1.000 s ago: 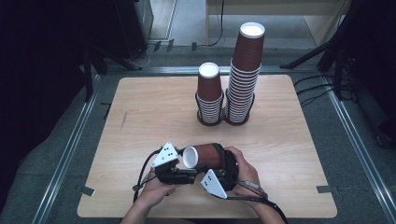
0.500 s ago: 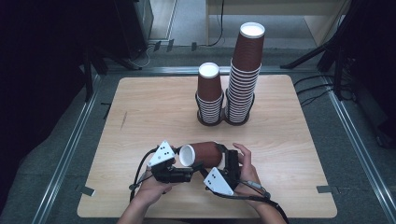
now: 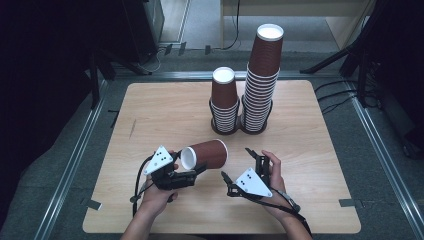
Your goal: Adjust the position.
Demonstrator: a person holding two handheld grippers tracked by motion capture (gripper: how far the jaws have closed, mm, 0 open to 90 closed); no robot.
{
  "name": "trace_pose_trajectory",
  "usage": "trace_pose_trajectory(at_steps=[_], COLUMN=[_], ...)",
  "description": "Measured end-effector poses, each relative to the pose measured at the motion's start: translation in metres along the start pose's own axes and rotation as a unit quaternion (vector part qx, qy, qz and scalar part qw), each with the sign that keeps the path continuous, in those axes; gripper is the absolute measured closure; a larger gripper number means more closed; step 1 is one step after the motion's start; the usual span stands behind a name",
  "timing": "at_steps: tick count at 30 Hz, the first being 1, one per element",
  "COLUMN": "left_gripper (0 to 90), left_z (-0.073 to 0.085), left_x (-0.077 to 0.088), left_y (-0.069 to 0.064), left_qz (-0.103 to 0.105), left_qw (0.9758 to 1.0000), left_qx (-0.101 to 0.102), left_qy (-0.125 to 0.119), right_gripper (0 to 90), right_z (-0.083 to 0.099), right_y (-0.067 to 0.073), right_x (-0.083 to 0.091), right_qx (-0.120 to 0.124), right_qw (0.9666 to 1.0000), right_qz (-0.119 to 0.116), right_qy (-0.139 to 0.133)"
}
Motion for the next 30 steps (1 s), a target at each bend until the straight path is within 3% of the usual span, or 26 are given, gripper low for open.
trace_pose_trajectory(at_steps=[5, 7, 12, 13, 14, 16, 17, 18, 20, 21, 26, 28, 29, 30], left_gripper=[22.0, 22.0, 22.0, 21.9, 21.9, 21.9, 21.9, 21.9, 21.9, 21.9, 21.9, 21.8, 21.8, 21.8], left_z=[-0.001, 0.000, 0.001, 0.002, 0.002, 0.002, 0.002, 0.002, 0.002, 0.002, 0.003, 0.003, 0.003, 0.003], left_x=[0.000, -0.001, -0.001, -0.001, -0.001, 0.000, 0.000, 0.000, 0.000, 0.000, 0.001, 0.001, 0.001, 0.001], left_y=[0.003, 0.005, 0.006, 0.006, 0.006, 0.006, 0.006, 0.006, 0.007, 0.008, 0.008, 0.008, 0.008, 0.008], left_qz=[-0.011, -0.026, -0.036, -0.037, -0.038, -0.041, -0.041, -0.042, -0.043, -0.044, -0.046, -0.042, -0.040, -0.040], left_qw=[0.9998, 0.9996, 0.9993, 0.9993, 0.9992, 0.9990, 0.9990, 0.9989, 0.9989, 0.9988, 0.9987, 0.9987, 0.9986, 0.9986], left_qx=[0.012, 0.007, -0.001, -0.002, 0.000, -0.001, -0.001, 0.000, 0.002, 0.002, 0.005, 0.011, 0.013, 0.016], left_qy=[-0.009, -0.011, -0.010, -0.010, -0.012, -0.018, -0.018, -0.019, -0.020, -0.020, -0.019, -0.026, -0.030, -0.032], right_gripper=[1.6, 1.7, 1.6, 3.1, 3.1, 9.0, 9.0, 9.2, 9.2, 9.0, 1.8, 0.0, 0.0, 0.0], right_z=[0.003, 0.002, 0.003, 0.004, 0.004, 0.006, 0.006, 0.006, 0.006, 0.006, 0.004, 0.004, 0.004, 0.003], right_y=[-0.004, -0.004, -0.003, -0.001, -0.001, 0.001, 0.001, 0.002, 0.003, 0.005, 0.008, 0.006, 0.003, 0.001], right_x=[0.000, 0.000, 0.000, -0.001, -0.001, -0.003, -0.003, -0.004, -0.004, -0.005, -0.005, -0.004, -0.003, -0.002], right_qx=[-0.033, -0.050, -0.074, -0.107, -0.107, -0.151, -0.151, -0.167, -0.174, -0.194, -0.222, -0.235, -0.249, -0.272], right_qw=[0.9994, 0.9987, 0.9972, 0.9941, 0.9941, 0.9880, 0.9880, 0.9848, 0.9833, 0.9792, 0.9723, 0.9708, 0.9676, 0.9613], right_qz=[0.005, 0.002, 0.000, -0.013, -0.013, -0.035, -0.035, -0.047, -0.051, -0.059, -0.070, -0.046, -0.035, -0.034], right_qy=[-0.005, -0.013, -0.015, -0.010, -0.010, -0.006, -0.006, -0.006, -0.007, -0.012, -0.018, -0.015, -0.020, -0.027])
Point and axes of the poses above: each handheld gripper's, and its own axes: x roughly backward along the jaws, z roughly out of its underside, y roughly to its left, the point moved 6 cm from there along -x, roughly forward along the jaws, and after that the axes turned 14 degrees about -z, right-handed, at the moved point
